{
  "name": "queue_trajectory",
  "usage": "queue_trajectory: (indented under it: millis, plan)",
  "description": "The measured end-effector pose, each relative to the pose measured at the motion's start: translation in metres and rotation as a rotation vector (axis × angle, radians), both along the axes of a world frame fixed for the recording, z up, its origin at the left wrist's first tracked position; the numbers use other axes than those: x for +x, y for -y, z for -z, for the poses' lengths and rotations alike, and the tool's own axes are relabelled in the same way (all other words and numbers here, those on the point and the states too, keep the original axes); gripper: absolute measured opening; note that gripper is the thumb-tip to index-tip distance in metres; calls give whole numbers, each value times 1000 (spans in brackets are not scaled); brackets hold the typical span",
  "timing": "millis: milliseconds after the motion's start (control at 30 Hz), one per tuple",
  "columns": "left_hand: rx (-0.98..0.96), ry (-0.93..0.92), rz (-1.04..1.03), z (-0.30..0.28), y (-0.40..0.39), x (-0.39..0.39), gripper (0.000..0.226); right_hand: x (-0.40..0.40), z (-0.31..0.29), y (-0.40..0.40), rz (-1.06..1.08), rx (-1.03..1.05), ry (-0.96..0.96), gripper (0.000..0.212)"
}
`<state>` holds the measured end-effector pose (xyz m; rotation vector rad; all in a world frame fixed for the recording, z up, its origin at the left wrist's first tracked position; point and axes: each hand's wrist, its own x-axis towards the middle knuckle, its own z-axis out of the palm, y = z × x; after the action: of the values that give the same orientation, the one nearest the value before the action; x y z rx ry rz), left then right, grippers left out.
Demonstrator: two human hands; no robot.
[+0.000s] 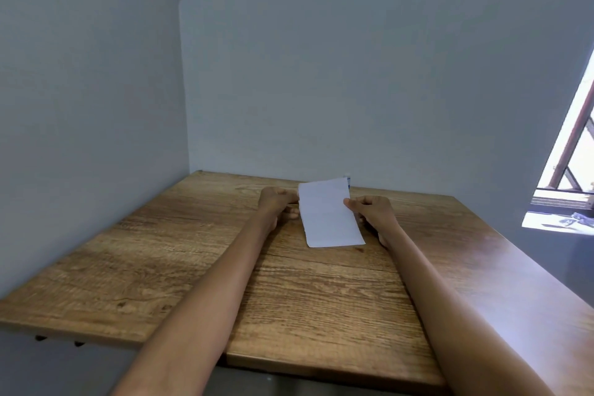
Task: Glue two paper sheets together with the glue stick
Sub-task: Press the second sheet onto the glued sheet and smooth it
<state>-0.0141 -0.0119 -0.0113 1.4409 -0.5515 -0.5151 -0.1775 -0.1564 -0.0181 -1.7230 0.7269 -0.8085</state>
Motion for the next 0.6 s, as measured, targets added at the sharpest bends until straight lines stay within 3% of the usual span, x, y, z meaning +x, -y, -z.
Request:
queue_trajectory:
  millis: [600]
  plan:
    - [-25,-60,40,-1,0,0,7,0,-1,-4,7,-18,-6,14]
